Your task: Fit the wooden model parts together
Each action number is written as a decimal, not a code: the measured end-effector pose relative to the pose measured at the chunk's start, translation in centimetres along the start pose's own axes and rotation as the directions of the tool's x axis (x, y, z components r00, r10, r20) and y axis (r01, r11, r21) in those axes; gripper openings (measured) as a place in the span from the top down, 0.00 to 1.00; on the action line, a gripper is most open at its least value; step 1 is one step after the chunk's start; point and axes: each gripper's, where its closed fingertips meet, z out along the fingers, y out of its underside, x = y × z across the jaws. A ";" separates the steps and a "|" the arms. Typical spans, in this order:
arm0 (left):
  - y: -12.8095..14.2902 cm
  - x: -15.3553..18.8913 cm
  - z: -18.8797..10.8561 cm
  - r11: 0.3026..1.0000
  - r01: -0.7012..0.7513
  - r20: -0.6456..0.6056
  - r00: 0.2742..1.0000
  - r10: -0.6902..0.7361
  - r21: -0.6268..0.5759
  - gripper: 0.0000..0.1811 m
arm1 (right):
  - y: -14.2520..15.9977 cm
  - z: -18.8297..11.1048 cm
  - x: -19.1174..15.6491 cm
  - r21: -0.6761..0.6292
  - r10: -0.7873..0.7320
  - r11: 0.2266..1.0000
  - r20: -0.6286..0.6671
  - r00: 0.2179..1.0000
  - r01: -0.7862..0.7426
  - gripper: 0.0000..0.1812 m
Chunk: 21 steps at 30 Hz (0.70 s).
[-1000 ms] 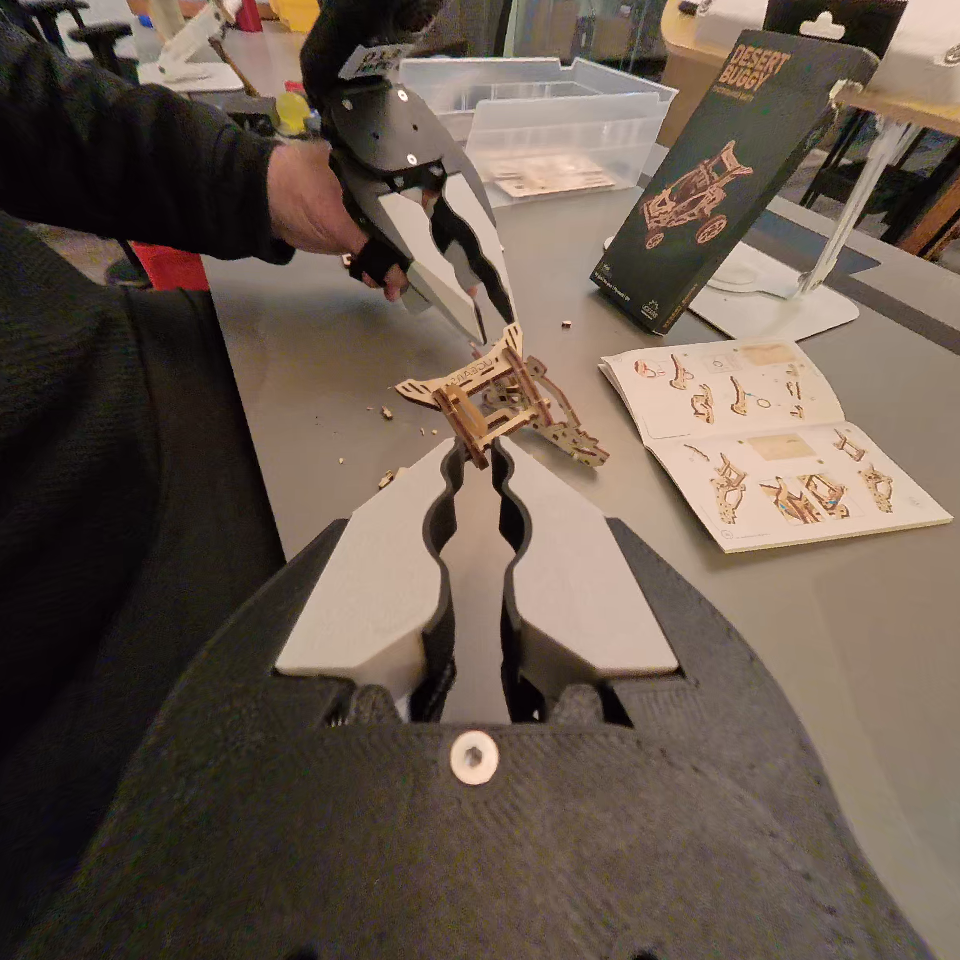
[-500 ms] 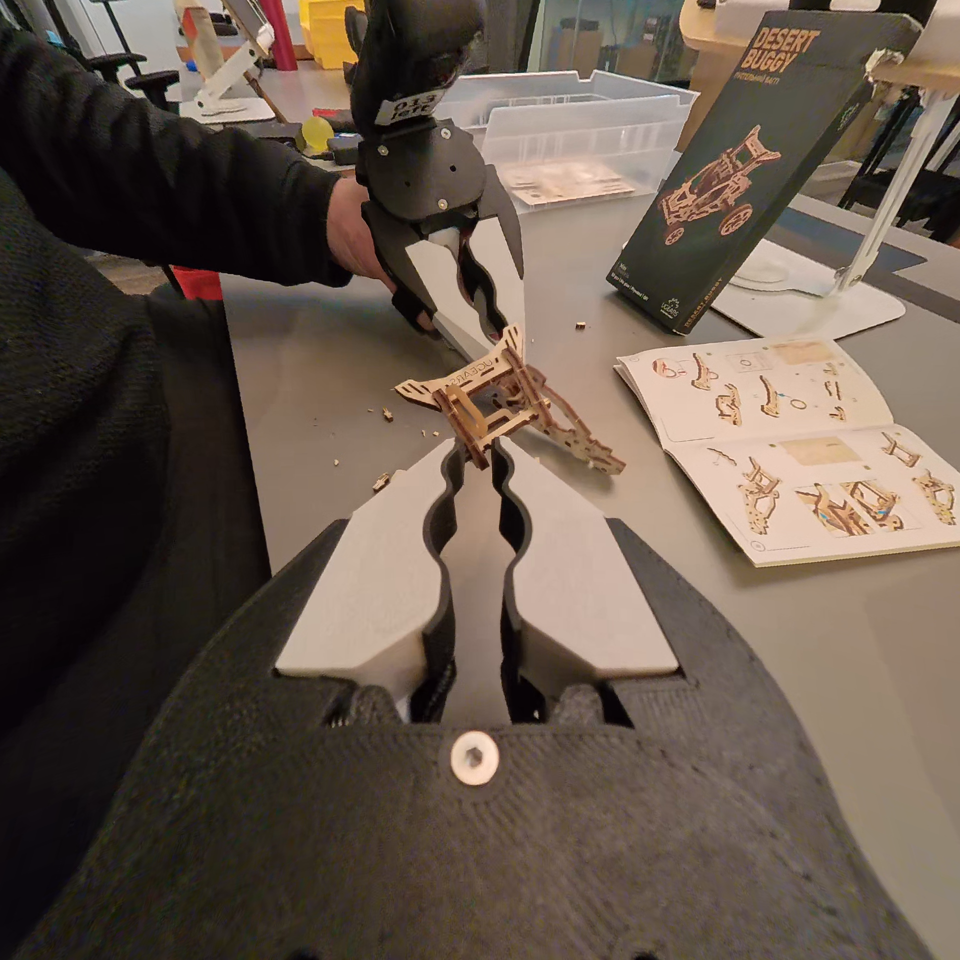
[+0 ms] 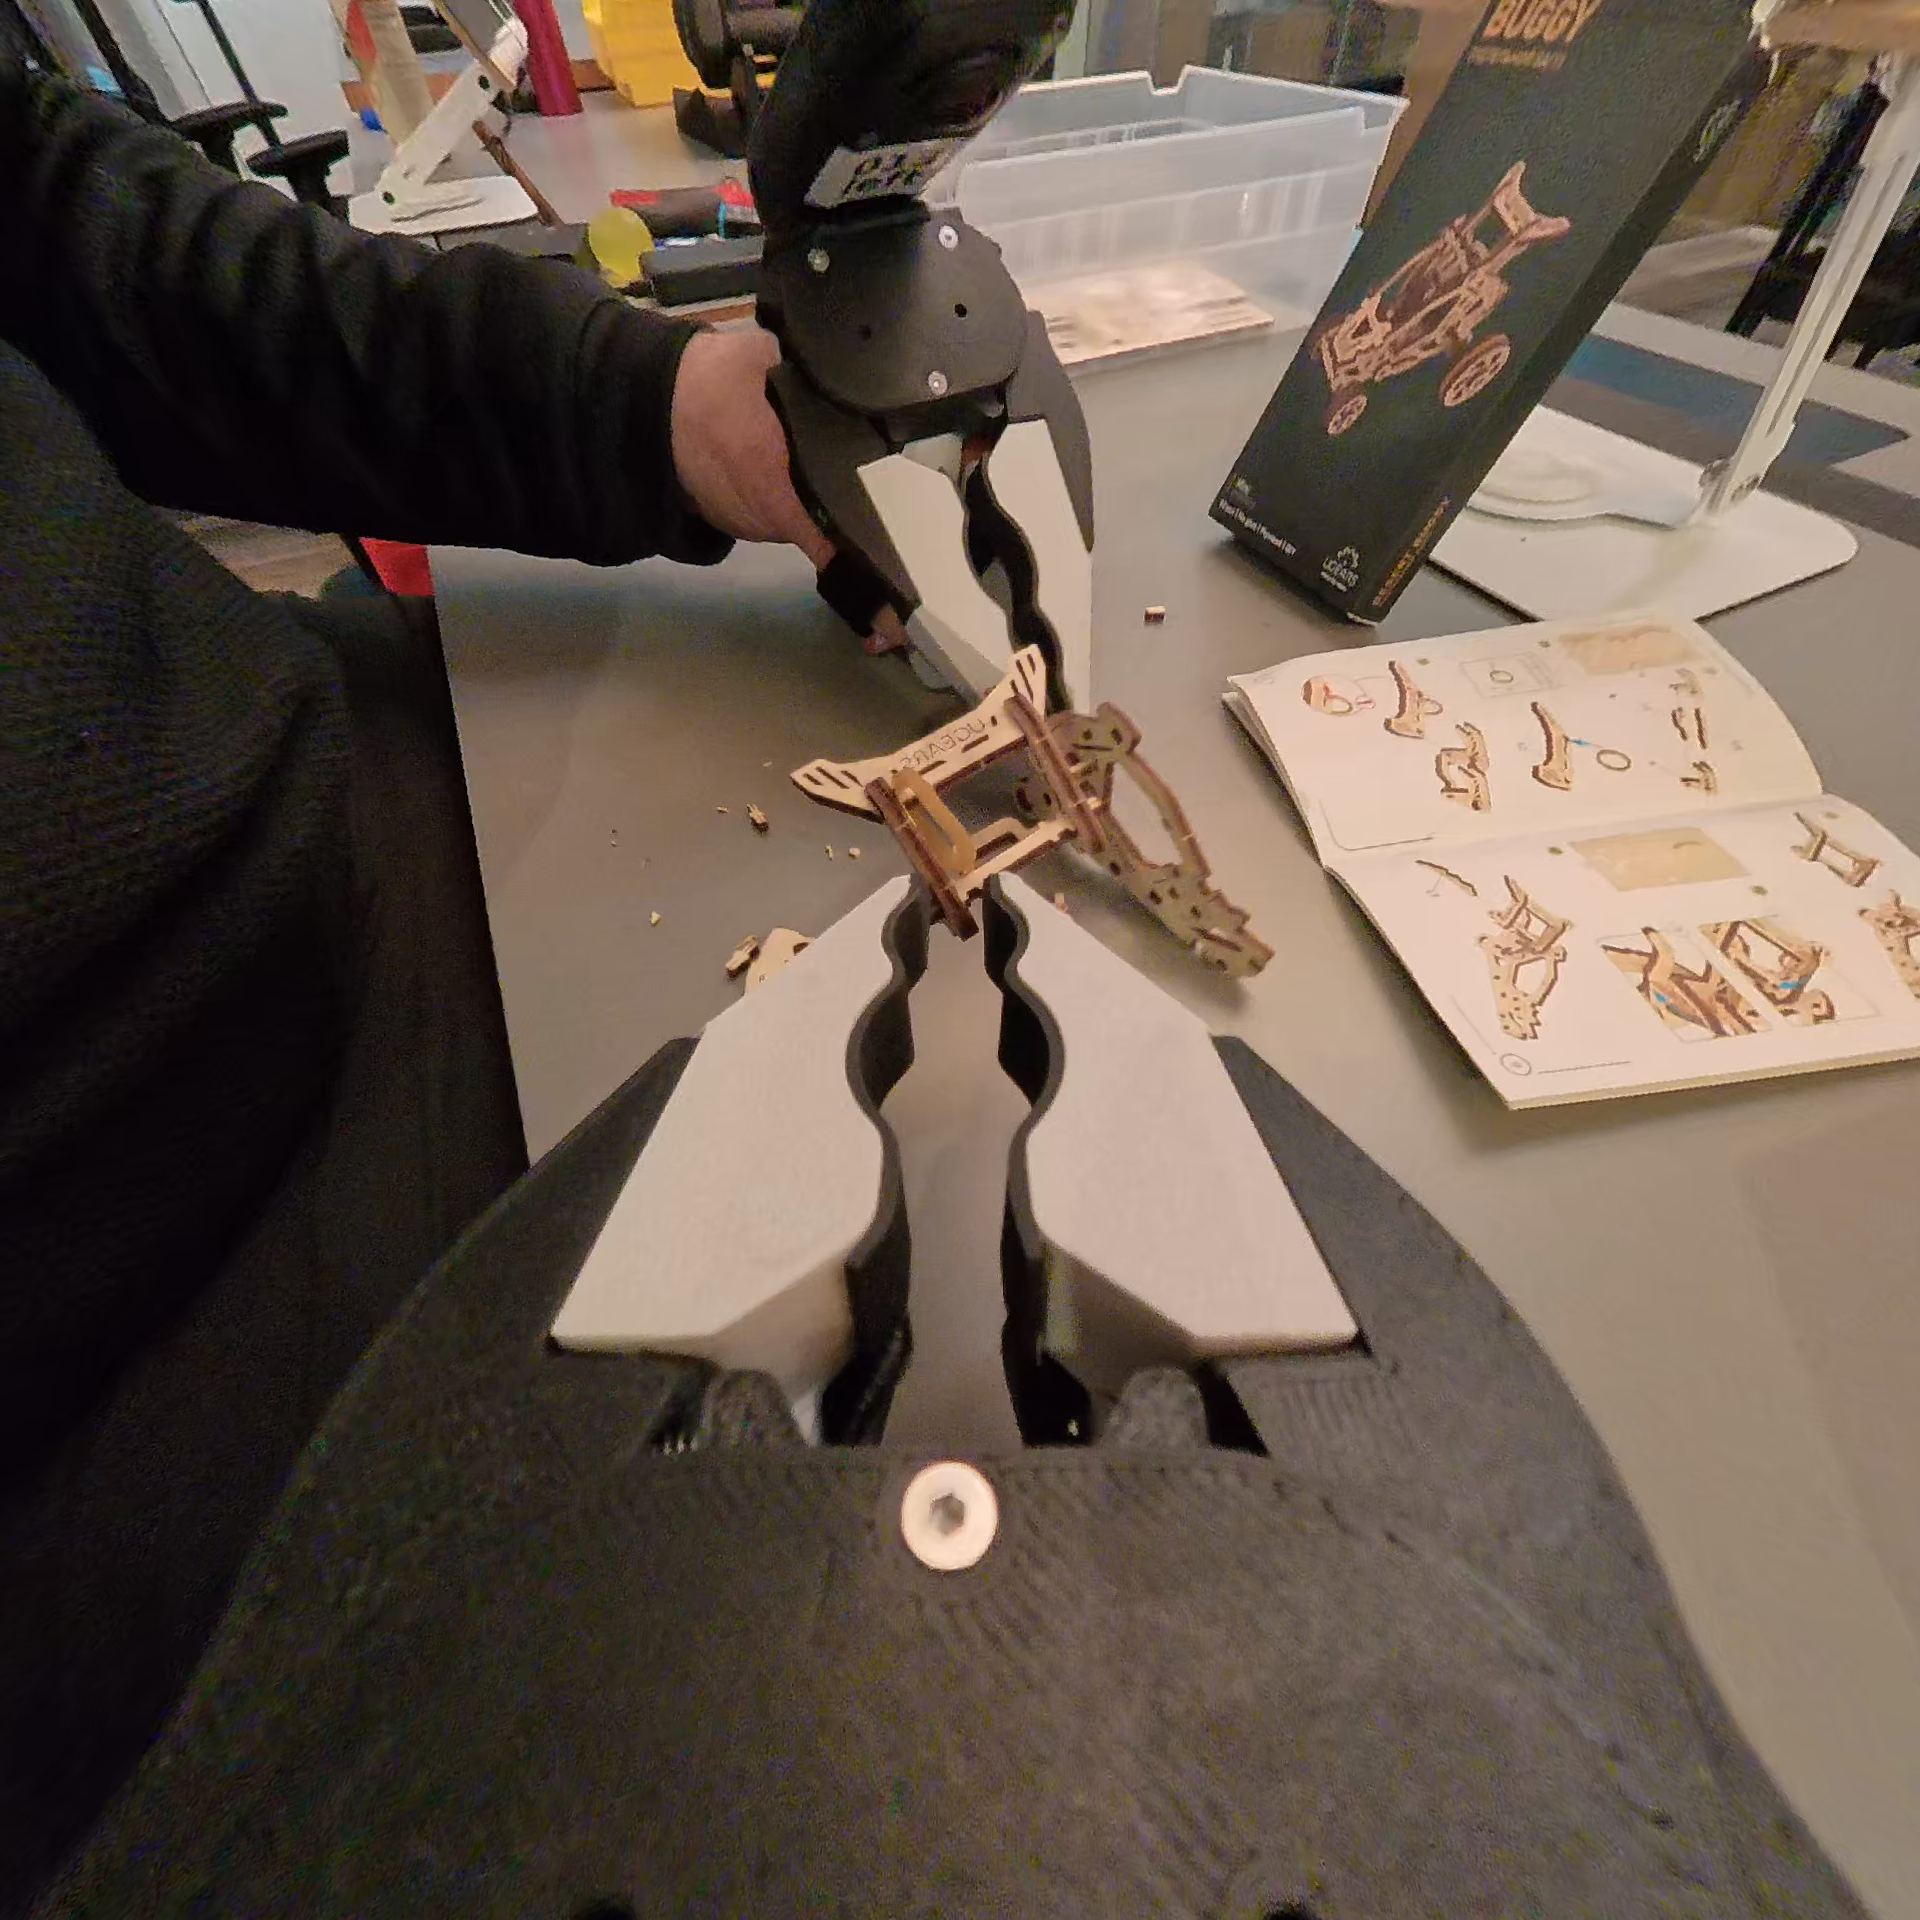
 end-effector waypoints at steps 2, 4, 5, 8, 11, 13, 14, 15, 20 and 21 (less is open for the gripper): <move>-0.1 -0.3 0.1 0.999 0.045 -0.026 0.999 -0.045 0.000 0.99 | 0.4 0.3 0.4 -0.032 0.014 0.999 -0.007 1.000 -0.014 0.96; -0.2 -0.6 0.2 0.999 0.054 -0.022 0.998 -0.054 0.000 0.99 | 0.9 0.6 0.6 -0.067 0.024 0.997 -0.004 1.000 -0.024 0.96; -0.2 -0.5 0.3 0.999 0.050 -0.032 0.998 -0.050 -0.003 0.99 | 0.9 0.8 0.7 -0.076 0.024 0.997 -0.002 1.000 -0.024 0.96; -0.2 -0.6 0.3 0.998 0.069 -0.039 0.997 -0.070 -0.004 0.97 | 1.1 1.3 1.1 -0.104 0.046 0.994 0.006 0.999 -0.045 0.96; -0.2 -0.7 0.3 0.996 0.088 -0.053 0.995 -0.088 -0.005 0.97 | 1.2 2.1 1.0 -0.130 0.027 0.991 0.037 0.999 -0.022 0.96; -0.1 -0.7 0.3 0.995 0.102 -0.062 0.993 -0.102 -0.007 0.96 | 0.9 2.6 1.1 -0.133 0.010 0.991 0.048 0.999 -0.004 0.96; -0.1 -0.8 0.3 0.994 0.108 -0.064 0.992 -0.108 -0.006 0.95 | 0.9 2.8 1.3 -0.136 0.012 0.991 0.049 0.999 -0.005 0.96; -0.2 -0.8 0.3 0.994 0.114 -0.071 0.991 -0.114 -0.004 0.95 | 0.7 2.9 1.3 -0.132 0.011 0.991 0.056 0.998 -0.004 0.96; -0.7 -0.7 -0.2 0.993 0.115 -0.090 0.990 -0.111 0.038 0.93 | 0.1 3.3 1.5 -0.115 0.038 0.993 0.103 0.994 -0.026 0.96; -0.9 -0.7 -0.4 0.992 0.114 -0.087 0.990 -0.108 0.057 0.93 | 0.0 3.4 1.5 -0.113 0.060 0.993 0.121 0.991 -0.047 0.96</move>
